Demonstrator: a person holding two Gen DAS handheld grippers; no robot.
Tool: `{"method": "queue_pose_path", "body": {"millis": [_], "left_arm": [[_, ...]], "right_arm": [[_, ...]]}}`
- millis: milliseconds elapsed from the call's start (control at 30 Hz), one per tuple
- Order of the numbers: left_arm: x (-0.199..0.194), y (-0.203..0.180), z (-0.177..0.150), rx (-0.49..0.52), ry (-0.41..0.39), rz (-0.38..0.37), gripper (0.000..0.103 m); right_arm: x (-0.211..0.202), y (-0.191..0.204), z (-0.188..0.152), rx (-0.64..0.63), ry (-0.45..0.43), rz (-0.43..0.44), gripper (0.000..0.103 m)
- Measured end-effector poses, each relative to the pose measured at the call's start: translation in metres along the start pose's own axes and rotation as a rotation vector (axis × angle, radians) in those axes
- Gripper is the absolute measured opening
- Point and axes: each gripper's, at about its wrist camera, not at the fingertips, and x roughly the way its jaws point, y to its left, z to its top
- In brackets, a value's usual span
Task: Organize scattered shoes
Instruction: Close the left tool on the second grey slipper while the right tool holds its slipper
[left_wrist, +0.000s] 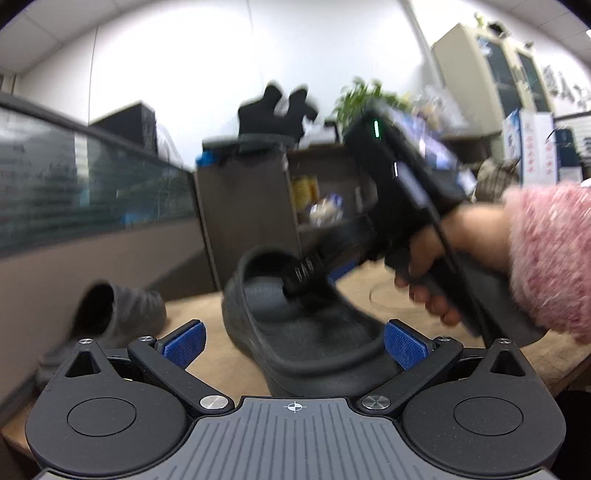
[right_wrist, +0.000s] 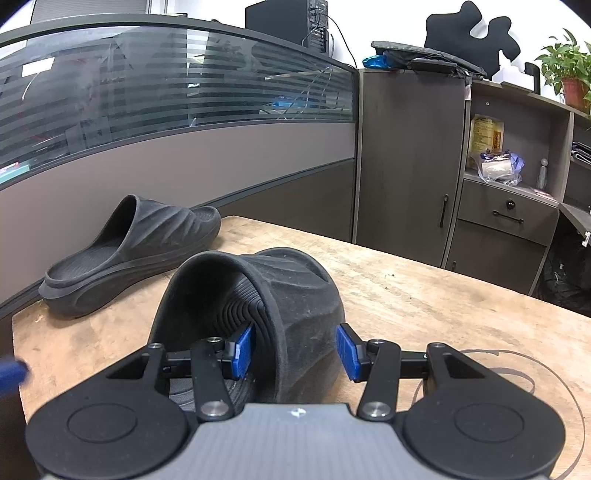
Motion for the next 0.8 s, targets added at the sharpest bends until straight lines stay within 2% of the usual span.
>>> {"method": "queue_pose_path", "body": {"millis": [100,267,333,400,500,567,733,800], "left_arm": [[0.007,0.026,0.006,0.117,-0.004,0.145,0.103],[0.049,0.071,-0.002,0.416,0.083,0.435,0.103],[0.07,0.081,-0.006,0.588,0.106,0.496,0.103],[0.09,0.087,-0.008,0.724,0.141,0.526,0.103],[0.121,0.098,-0.008,0.837,0.215,0.552,0.1],[0.138,0.104,-0.006,0.855,0.266,0.525,0.096],[0.176,0.113,-0.004,0.909,0.373,0.46,0.096],[0.192,0.117,-0.004,0.908,0.419,0.409,0.093]], "right_arm": [[0.0,-0.001,-0.001,0.012,-0.002,0.002,0.056],[-0.002,-0.002,-0.005,0.031,-0.01,0.017,0.065],[-0.002,-0.002,-0.006,0.036,-0.012,0.02,0.067],[-0.002,-0.002,-0.007,0.04,-0.013,0.022,0.069],[-0.003,-0.001,-0.008,0.038,-0.017,0.026,0.074],[-0.002,-0.001,-0.008,0.034,-0.018,0.03,0.076],[0.003,-0.002,-0.007,0.029,-0.013,0.045,0.077],[0.004,-0.002,-0.006,0.031,-0.01,0.052,0.078]]}}
